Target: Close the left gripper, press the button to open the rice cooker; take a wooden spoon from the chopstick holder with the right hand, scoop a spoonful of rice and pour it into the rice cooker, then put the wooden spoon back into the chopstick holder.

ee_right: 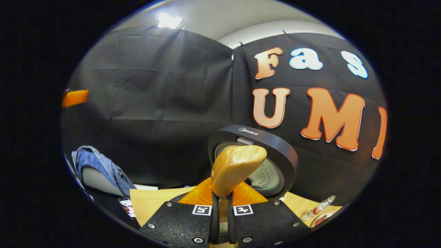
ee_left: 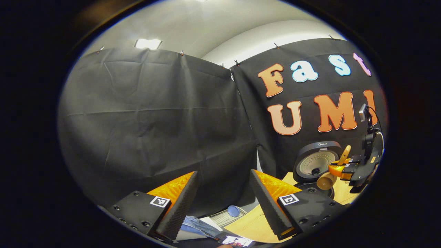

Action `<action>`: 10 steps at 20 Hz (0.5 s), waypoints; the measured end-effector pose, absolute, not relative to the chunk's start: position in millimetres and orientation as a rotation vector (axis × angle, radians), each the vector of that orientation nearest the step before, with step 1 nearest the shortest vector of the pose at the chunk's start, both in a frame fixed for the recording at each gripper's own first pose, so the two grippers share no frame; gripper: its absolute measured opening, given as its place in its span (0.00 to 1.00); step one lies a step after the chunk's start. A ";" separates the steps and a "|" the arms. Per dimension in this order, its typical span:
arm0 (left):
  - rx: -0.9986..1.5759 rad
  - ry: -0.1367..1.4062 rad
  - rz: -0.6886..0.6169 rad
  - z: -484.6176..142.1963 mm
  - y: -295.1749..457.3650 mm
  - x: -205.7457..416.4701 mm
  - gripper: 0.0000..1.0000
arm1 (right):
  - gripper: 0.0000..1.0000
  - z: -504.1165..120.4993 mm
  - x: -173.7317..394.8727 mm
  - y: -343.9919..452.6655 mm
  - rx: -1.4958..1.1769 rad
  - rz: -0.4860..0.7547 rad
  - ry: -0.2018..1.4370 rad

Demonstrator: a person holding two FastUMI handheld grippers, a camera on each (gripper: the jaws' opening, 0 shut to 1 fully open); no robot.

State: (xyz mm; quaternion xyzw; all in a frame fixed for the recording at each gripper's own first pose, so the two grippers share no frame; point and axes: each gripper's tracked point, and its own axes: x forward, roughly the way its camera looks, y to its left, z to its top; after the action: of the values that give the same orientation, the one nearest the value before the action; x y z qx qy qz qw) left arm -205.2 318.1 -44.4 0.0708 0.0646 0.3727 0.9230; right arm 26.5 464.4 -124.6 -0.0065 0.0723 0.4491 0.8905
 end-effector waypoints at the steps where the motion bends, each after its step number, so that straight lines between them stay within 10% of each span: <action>1: 0.143 0.129 0.756 -42.5 315.9 -204.3 0.95 | 0.09 -127.4 26.1 454.6 0.027 0.918 0.182; 10: 0.138 0.122 0.704 -36.4 304.3 -187.2 0.92 | 0.09 -139.2 36.1 327.9 0.158 0.740 0.310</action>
State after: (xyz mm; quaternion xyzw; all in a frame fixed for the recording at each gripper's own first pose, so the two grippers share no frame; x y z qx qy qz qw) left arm -187.2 304.3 -36.4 0.0673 0.0598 0.3443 0.9345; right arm 36.1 327.9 -139.2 0.0767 0.1508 0.3599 0.9175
